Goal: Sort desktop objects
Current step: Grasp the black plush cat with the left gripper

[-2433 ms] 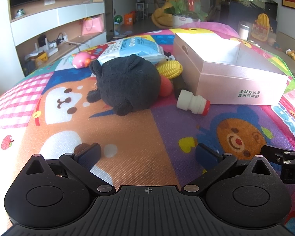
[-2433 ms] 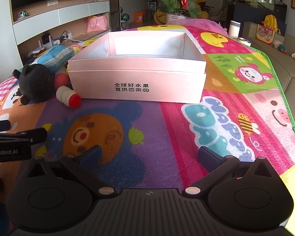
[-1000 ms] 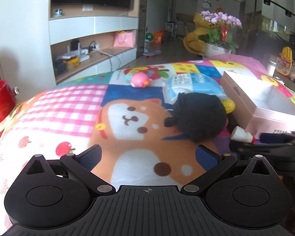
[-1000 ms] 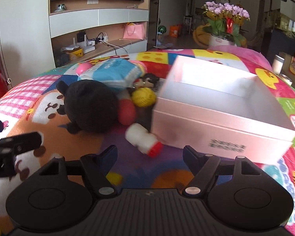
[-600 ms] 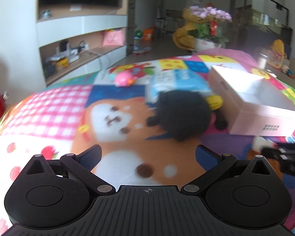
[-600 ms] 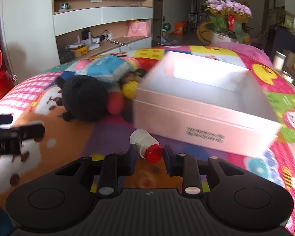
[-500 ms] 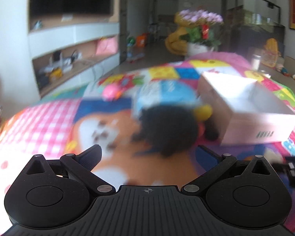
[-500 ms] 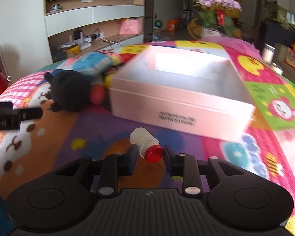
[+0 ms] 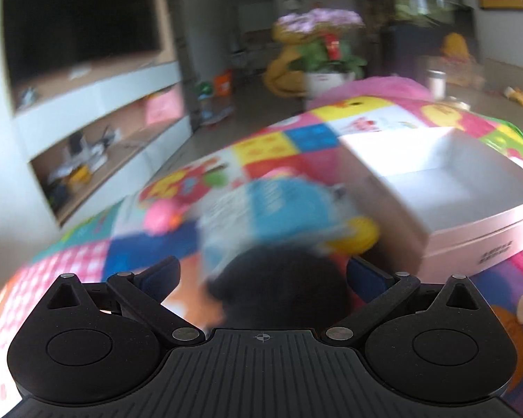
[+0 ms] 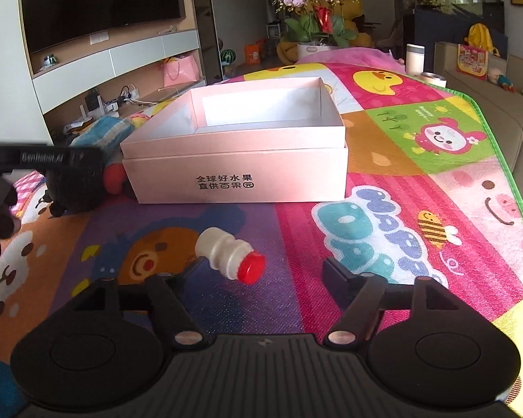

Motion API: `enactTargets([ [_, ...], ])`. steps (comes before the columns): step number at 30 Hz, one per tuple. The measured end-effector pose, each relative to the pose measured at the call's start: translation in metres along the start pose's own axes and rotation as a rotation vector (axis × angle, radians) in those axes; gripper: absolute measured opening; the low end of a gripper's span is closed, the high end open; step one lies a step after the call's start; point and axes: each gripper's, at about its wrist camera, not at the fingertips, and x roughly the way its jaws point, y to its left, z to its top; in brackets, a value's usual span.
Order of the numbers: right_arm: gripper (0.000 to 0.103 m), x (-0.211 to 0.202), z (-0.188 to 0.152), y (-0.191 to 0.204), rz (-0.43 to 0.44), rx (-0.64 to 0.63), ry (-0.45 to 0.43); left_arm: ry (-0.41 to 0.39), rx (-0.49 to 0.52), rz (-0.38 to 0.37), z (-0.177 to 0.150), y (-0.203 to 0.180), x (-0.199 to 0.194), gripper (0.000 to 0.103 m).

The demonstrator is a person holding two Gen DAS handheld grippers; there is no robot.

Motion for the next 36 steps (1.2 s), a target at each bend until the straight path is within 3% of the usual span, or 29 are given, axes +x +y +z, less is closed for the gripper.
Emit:
enactTargets([
  [4,0.081,0.001,0.002,-0.005,0.035,0.027,0.005,0.0,-0.11,-0.01,-0.021,0.034,-0.026,0.103],
  [12,0.096,0.004,0.003,-0.001,0.031,0.018,0.014,0.031,-0.135,0.215,-0.043,0.074,-0.058,0.103],
  [16,0.098,0.005,0.003,-0.004,0.025,0.044,0.013,-0.009,-0.1,0.065,-0.04,0.068,-0.072,0.103],
  [19,0.099,0.006,0.003,-0.004,0.022,0.04,0.015,-0.029,0.023,0.023,-0.034,0.034,-0.067,0.103],
  [24,0.1,0.005,0.002,-0.003,0.008,0.038,0.015,-0.034,0.26,0.133,-0.036,-0.02,-0.027,0.103],
  [27,0.101,0.004,0.002,-0.004,-0.003,0.05,0.01,-0.021,0.329,0.21,-0.038,-0.028,-0.006,0.102],
  [28,0.101,0.004,0.002,-0.005,-0.005,0.055,0.008,-0.018,0.331,0.228,-0.038,-0.027,-0.003,0.099],
  [30,0.102,0.004,0.002,-0.006,-0.003,0.064,0.007,0.02,0.299,0.212,-0.036,-0.017,0.001,0.075],
  [34,0.103,0.006,0.003,-0.009,0.008,0.078,0.011,0.037,0.217,0.186,-0.037,0.001,-0.009,0.073],
  [36,0.103,0.005,0.003,-0.008,0.006,0.074,0.009,0.034,0.136,0.115,-0.035,0.008,-0.025,0.072],
])
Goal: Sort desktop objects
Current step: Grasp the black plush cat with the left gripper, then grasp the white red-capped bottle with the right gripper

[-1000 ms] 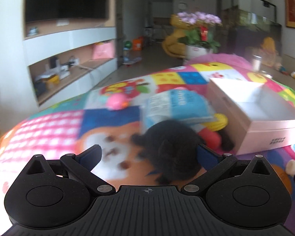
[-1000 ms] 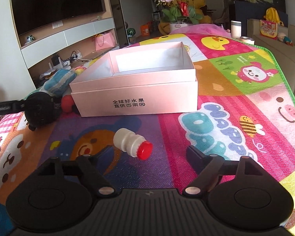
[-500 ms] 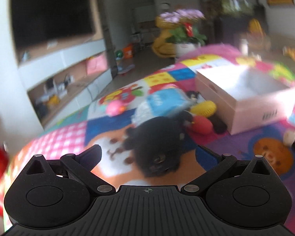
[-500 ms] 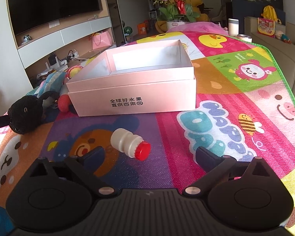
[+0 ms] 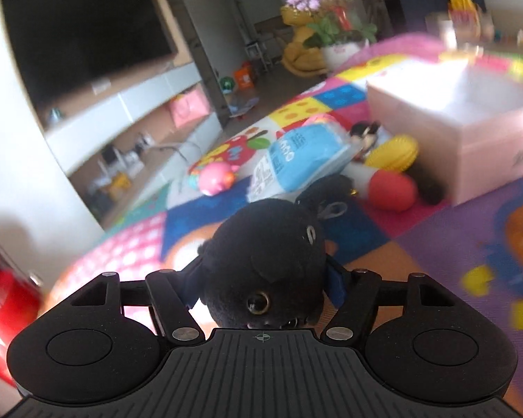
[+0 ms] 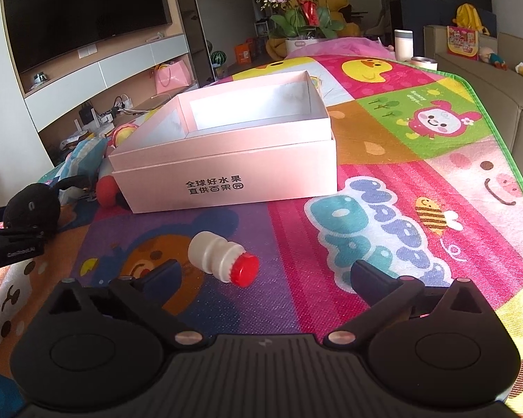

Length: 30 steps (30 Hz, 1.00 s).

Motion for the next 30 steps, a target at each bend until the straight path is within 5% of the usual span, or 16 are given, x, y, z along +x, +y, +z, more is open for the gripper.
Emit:
enactTargets([
  [4,0.103,0.001,0.0,0.002,-0.007,-0.011,0.006,-0.001,-0.21,-0.316,-0.001,0.007,-0.044,0.072],
  [7,0.103,0.001,0.0,0.006,-0.019,-0.037,0.013,-0.027,-0.226,-0.429,-0.014,-0.008,-0.068,0.074],
  [15,0.102,-0.006,0.001,0.012,-0.062,-0.138,0.035,0.022,-0.199,-0.399,-0.042,-0.024,-0.065,0.09],
  [22,0.079,-0.005,0.007,0.015,-0.181,-0.232,0.011,0.0,-0.146,-0.295,-0.046,-0.012,-0.071,0.098],
  [27,0.078,-0.006,0.01,0.018,-0.059,-0.187,0.013,0.023,-0.117,-0.316,-0.05,-0.013,-0.075,0.098],
  [30,0.068,0.002,0.011,0.027,-0.028,-0.193,0.019,0.034,-0.131,-0.37,-0.053,-0.016,-0.077,0.098],
])
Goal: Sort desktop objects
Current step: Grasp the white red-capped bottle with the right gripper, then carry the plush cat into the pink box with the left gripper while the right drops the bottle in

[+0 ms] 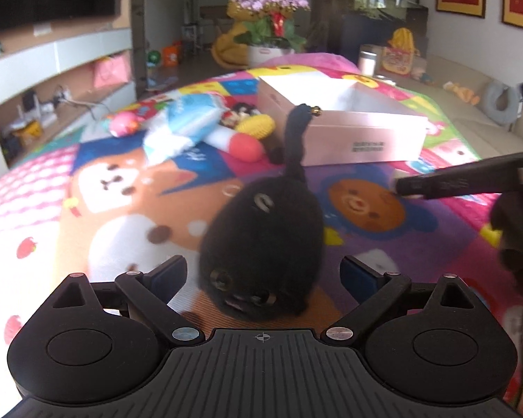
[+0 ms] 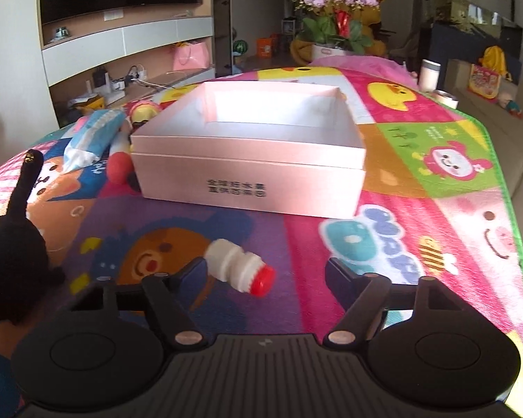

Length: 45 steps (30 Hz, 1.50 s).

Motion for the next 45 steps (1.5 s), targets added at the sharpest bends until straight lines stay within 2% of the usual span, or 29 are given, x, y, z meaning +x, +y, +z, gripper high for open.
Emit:
enactTargets([
  [2,0.055,0.007,0.003,0.005,0.023,-0.001,0.013,-0.004,0.016,-0.002,0.001,-0.005,0.002,0.098],
  [3,0.045,0.011,0.004,0.006,0.034,0.002,0.027,-0.003,0.027,0.006,0.002,-0.008,0.004,0.098],
  [5,0.038,0.012,0.004,0.01,0.033,-0.01,0.031,0.001,0.048,0.033,0.004,-0.012,0.01,0.098],
  [6,0.029,0.011,0.004,0.011,0.042,-0.018,0.035,0.004,0.058,0.046,0.005,-0.013,0.014,0.098],
  [7,0.025,0.009,0.004,0.01,0.058,-0.02,0.041,0.003,0.065,0.061,0.006,-0.015,0.016,0.098],
  [8,0.025,0.005,0.003,0.009,0.072,-0.019,0.045,0.0,0.073,0.077,0.007,-0.015,0.018,0.097],
  [11,0.025,-0.012,0.001,0.004,0.087,-0.032,0.03,-0.006,0.1,0.097,0.009,-0.016,0.018,0.078],
  [16,0.025,-0.045,0.0,-0.011,0.106,-0.043,-0.012,-0.016,0.109,0.078,0.01,-0.019,0.009,0.075],
  [22,0.025,-0.083,0.0,-0.019,0.14,-0.09,-0.063,-0.108,0.133,-0.03,0.033,-0.038,-0.019,0.075],
  [26,0.025,-0.11,0.006,-0.021,0.111,-0.13,-0.147,-0.193,0.135,-0.095,0.072,-0.049,-0.019,0.075],
  [29,0.025,-0.117,0.025,-0.024,0.065,-0.138,-0.236,-0.31,0.128,-0.112,0.122,-0.057,-0.008,0.075],
  [31,0.025,-0.114,0.041,-0.021,0.0,-0.165,-0.31,-0.39,0.097,-0.101,0.158,-0.063,0.006,0.081],
  [32,0.025,-0.109,0.052,-0.019,-0.03,-0.176,-0.352,-0.421,0.066,-0.092,0.175,-0.063,0.014,0.096],
  [33,0.025,-0.102,0.061,-0.016,-0.061,-0.182,-0.391,-0.434,0.042,-0.089,0.189,-0.061,0.021,0.1],
  [35,0.032,-0.085,0.075,-0.009,-0.116,-0.199,-0.456,-0.432,0.006,-0.07,0.204,-0.052,0.03,0.1],
  [37,0.058,-0.07,0.08,-0.005,-0.123,-0.193,-0.438,-0.422,-0.015,-0.045,0.197,-0.037,0.031,0.1],
  [38,0.063,-0.066,0.078,-0.004,-0.1,-0.183,-0.426,-0.411,-0.019,-0.032,0.187,-0.03,0.031,0.101],
  [40,0.086,-0.061,0.068,-0.004,-0.049,-0.182,-0.412,-0.364,-0.02,0.013,0.163,-0.018,0.033,0.101],
  [42,0.094,-0.056,0.059,-0.002,-0.035,-0.175,-0.396,-0.299,-0.021,0.052,0.137,-0.007,0.037,0.101],
  [45,0.095,-0.043,0.055,0.003,0.016,-0.163,-0.318,-0.196,-0.035,0.097,0.1,0.007,0.046,0.101],
])
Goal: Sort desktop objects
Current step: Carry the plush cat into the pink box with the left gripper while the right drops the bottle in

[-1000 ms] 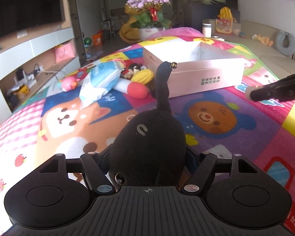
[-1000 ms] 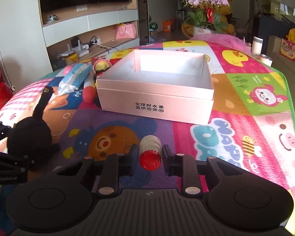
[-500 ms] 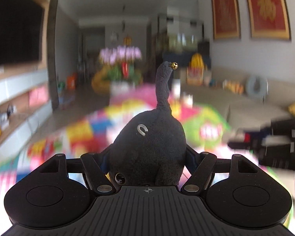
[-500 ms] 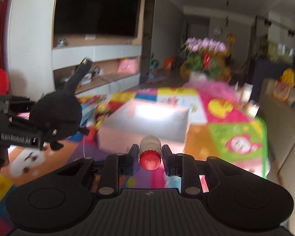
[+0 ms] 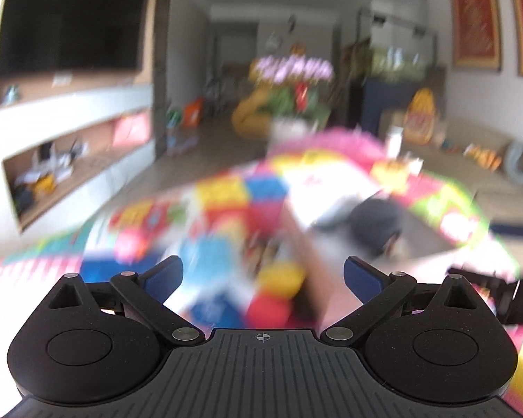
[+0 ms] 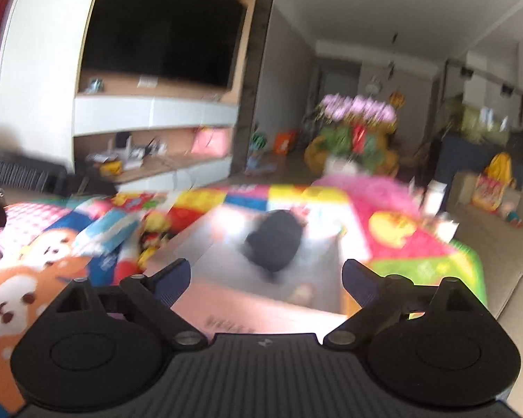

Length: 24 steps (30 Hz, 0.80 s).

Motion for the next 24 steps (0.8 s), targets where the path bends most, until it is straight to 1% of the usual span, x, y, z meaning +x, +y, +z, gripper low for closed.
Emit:
enactTargets([
  [2,0.098,0.003,-0.004,0.008,0.036,0.007,0.029,0.041,0.021,0.04,-0.021,0.008,0.001,0.101],
  [3,0.1,0.004,-0.004,0.011,0.047,0.0,0.031,0.053,0.037,0.072,-0.031,0.012,0.002,0.101],
  [5,0.101,0.007,-0.005,0.024,0.067,-0.03,0.032,0.079,0.055,0.138,-0.045,0.02,0.006,0.101],
  [6,0.101,0.009,-0.005,0.029,0.076,-0.045,0.034,0.085,0.044,0.156,-0.048,0.026,0.007,0.101],
  [9,0.101,0.018,-0.001,0.048,0.109,-0.09,0.037,0.088,-0.033,0.169,-0.058,0.049,0.003,0.101],
  [12,0.1,0.03,0.008,0.07,0.14,-0.122,0.036,0.088,-0.076,0.19,-0.064,0.06,-0.003,0.101],
  [14,0.088,0.041,0.016,0.083,0.168,-0.138,0.062,0.103,-0.1,0.19,-0.072,0.068,-0.005,0.101],
  [15,0.074,0.05,0.023,0.091,0.195,-0.143,0.089,0.102,-0.122,0.177,-0.071,0.071,-0.006,0.101],
  [16,0.062,0.058,0.029,0.097,0.22,-0.138,0.117,0.088,-0.135,0.171,-0.071,0.073,-0.008,0.102],
  [18,0.054,0.075,0.041,0.107,0.261,-0.124,0.155,0.08,-0.146,0.16,-0.072,0.075,-0.01,0.102],
  [19,0.05,0.083,0.048,0.112,0.273,-0.119,0.161,0.079,-0.15,0.152,-0.072,0.074,-0.01,0.102],
  [22,0.04,0.108,0.065,0.127,0.279,-0.105,0.172,0.065,-0.184,0.127,-0.073,0.079,-0.012,0.102],
  [24,0.04,0.125,0.073,0.135,0.288,-0.09,0.187,0.067,-0.24,0.111,-0.075,0.086,-0.012,0.102],
])
